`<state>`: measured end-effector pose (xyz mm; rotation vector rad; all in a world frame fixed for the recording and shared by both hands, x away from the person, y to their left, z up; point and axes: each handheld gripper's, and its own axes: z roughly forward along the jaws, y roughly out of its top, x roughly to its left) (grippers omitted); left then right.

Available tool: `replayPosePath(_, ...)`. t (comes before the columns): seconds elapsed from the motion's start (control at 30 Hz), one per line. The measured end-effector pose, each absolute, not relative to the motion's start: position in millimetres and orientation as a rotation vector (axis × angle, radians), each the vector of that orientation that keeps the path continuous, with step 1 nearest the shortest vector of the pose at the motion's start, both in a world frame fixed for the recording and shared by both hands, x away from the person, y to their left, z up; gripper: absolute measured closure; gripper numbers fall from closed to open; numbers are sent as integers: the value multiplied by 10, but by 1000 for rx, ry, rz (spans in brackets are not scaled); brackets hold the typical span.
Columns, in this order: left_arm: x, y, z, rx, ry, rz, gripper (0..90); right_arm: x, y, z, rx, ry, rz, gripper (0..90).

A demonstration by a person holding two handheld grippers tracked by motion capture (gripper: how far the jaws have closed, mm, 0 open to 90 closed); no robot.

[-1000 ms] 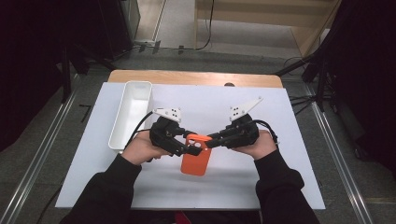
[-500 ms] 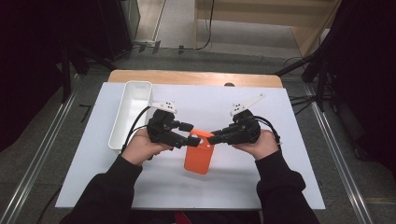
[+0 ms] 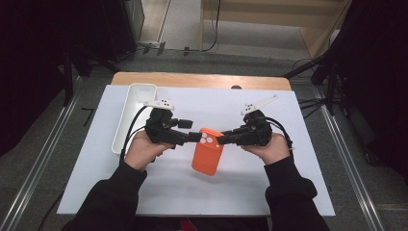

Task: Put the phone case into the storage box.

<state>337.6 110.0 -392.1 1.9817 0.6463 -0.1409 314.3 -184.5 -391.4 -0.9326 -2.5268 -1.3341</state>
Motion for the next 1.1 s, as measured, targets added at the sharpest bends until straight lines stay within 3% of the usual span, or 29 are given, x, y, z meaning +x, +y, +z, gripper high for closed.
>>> replayPosePath(1.1, 3414, 1133, -4003, 1977, 705, 60, 275, 3205, -1808, -3884, -1309, -2473, -1300, 745)
